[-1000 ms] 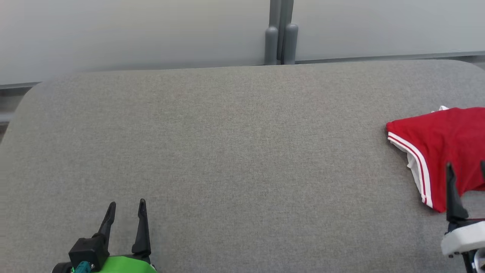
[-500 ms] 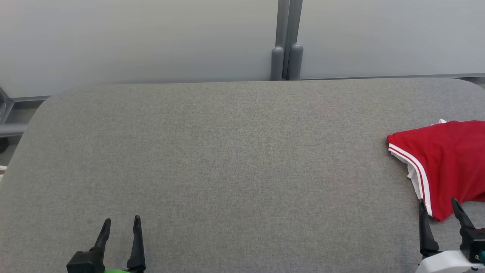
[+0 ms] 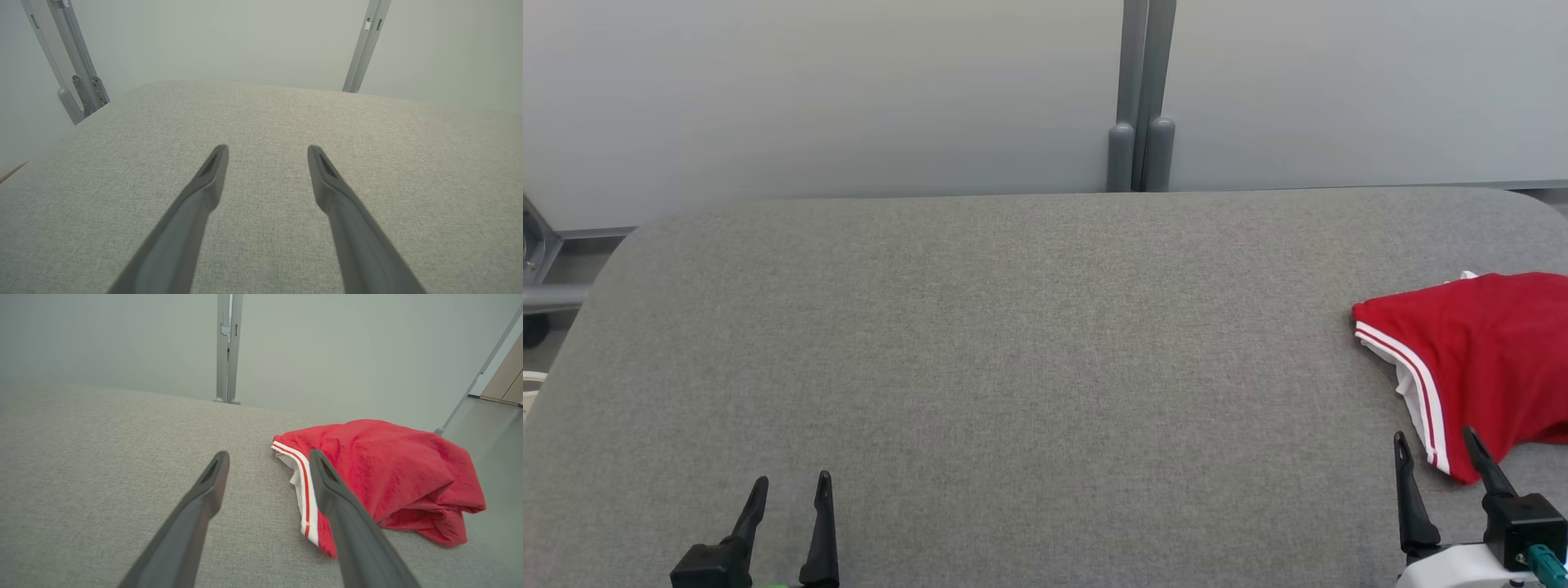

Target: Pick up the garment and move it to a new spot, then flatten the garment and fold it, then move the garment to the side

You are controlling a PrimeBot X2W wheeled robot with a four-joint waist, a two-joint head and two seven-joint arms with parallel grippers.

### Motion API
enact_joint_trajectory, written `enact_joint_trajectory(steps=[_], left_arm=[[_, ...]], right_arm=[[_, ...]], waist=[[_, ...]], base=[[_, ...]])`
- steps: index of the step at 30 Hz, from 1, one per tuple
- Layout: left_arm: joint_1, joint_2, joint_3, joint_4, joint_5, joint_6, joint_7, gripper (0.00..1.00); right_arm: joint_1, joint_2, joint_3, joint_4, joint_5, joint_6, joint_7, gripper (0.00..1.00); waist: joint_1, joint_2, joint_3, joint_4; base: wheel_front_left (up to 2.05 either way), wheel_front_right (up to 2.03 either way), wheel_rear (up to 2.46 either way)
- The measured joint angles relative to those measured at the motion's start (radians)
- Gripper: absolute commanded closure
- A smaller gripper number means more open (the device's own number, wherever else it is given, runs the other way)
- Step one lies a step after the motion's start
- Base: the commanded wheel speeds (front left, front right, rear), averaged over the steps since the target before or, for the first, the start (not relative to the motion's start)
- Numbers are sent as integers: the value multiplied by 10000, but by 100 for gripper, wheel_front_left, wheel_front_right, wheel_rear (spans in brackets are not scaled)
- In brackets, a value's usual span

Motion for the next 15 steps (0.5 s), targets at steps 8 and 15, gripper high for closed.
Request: enact_joint_trajectory(steps=[8,15], left_arm=[[0,-10,-15,-31,73,-35,0,0],[0,-19,-50,-35,84,-48,0,0]], right_arm=[[-5,19,54,-117,-13,0,0,0],[-12,27,-86,-192,123,2,0,0]], waist=[[0,0,-27,-20],[0,0,-103,-38]], base=[[0,0,0],[0,0,0]])
